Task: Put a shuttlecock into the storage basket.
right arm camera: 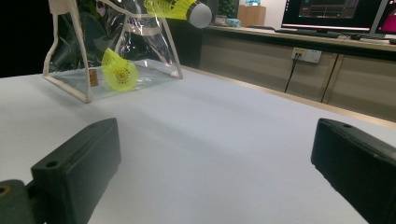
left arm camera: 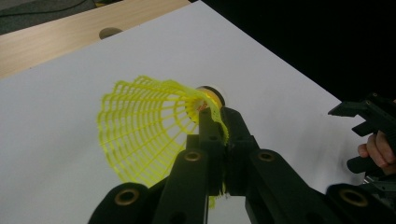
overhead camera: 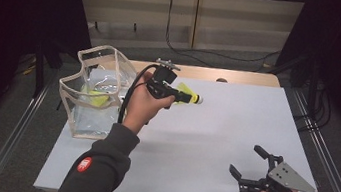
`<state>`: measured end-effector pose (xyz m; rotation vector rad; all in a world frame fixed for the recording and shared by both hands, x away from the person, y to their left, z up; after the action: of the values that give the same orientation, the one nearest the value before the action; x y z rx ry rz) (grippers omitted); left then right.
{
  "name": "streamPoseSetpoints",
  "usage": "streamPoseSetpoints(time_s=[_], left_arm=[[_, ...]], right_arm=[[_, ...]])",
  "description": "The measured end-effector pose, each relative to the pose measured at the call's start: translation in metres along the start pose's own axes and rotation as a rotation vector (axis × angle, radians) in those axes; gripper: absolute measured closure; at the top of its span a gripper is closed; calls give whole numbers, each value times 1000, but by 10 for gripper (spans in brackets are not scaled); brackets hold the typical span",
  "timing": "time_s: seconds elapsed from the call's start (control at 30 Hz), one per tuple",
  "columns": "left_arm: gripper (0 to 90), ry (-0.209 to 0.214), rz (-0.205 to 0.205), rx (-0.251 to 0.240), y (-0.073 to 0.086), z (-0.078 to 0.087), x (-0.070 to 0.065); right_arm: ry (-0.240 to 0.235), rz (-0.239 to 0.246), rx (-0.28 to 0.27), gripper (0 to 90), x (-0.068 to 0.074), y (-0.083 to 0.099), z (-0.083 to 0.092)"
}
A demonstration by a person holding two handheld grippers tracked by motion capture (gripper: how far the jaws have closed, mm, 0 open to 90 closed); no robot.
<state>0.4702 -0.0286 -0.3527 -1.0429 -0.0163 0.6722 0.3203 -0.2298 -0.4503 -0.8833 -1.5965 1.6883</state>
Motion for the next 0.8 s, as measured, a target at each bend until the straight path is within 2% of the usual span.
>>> streamPoseSetpoints(time_s=[0.8], left_arm=[[887, -33, 1, -19, -22, 32, 1]], right_arm=[[1, 1, 1, 13, 0, 0, 0]])
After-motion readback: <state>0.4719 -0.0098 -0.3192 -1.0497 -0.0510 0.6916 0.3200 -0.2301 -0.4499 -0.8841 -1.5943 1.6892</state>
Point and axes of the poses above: each handheld gripper's, and its own axes: z roughly backward along the jaws, y roughly out of its underside, x roughly to its left, the point moved 9 cm from there along -z, roughly forward along the jaws, and after that the axes turned 6 degrees about -x, right-handed, at the moved point
